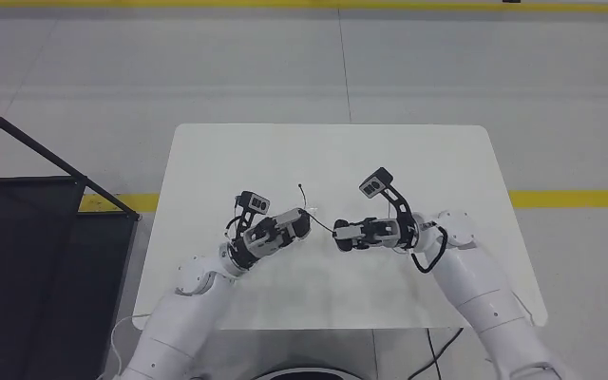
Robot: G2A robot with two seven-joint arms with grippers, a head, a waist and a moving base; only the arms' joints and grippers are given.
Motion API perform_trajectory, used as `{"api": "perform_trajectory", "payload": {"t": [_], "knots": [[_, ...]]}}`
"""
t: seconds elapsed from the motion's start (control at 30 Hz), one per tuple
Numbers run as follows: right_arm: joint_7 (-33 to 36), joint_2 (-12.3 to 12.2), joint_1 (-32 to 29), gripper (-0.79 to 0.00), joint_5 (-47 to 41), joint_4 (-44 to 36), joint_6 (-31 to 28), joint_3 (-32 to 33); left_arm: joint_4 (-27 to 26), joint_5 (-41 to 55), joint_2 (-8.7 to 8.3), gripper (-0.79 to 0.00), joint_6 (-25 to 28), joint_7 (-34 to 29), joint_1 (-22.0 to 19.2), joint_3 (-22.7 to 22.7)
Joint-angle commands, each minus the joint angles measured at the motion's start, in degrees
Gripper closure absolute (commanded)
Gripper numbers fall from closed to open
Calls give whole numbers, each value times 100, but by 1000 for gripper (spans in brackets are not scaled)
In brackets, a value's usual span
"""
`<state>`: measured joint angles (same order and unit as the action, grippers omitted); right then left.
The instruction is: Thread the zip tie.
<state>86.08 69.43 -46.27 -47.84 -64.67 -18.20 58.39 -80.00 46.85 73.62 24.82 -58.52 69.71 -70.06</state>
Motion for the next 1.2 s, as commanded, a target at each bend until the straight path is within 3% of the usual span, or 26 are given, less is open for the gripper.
{"api": "perform_trajectory", "payload": {"t": [0.0, 0.67, 0.8, 0.9, 1.17], "knots": [[-20, 4, 2, 0, 36, 10, -20, 6, -6, 69, 0, -256, 1, -31, 9, -18], [2, 45, -2, 0, 104, 16, 2, 34, 67, 253, 24, -203, -113, -173, -44, 6], [5, 51, -8, 0, 113, 14, 5, 45, 88, 287, 33, -151, -114, -195, -62, 25], [12, 54, -12, 0, 124, 19, 12, 53, 103, 315, 38, 0, -118, -214, -70, 32], [37, 66, -1, 0, 114, 58, 37, 76, 174, 351, 50, 0, -88, -229, -88, 31]]}}
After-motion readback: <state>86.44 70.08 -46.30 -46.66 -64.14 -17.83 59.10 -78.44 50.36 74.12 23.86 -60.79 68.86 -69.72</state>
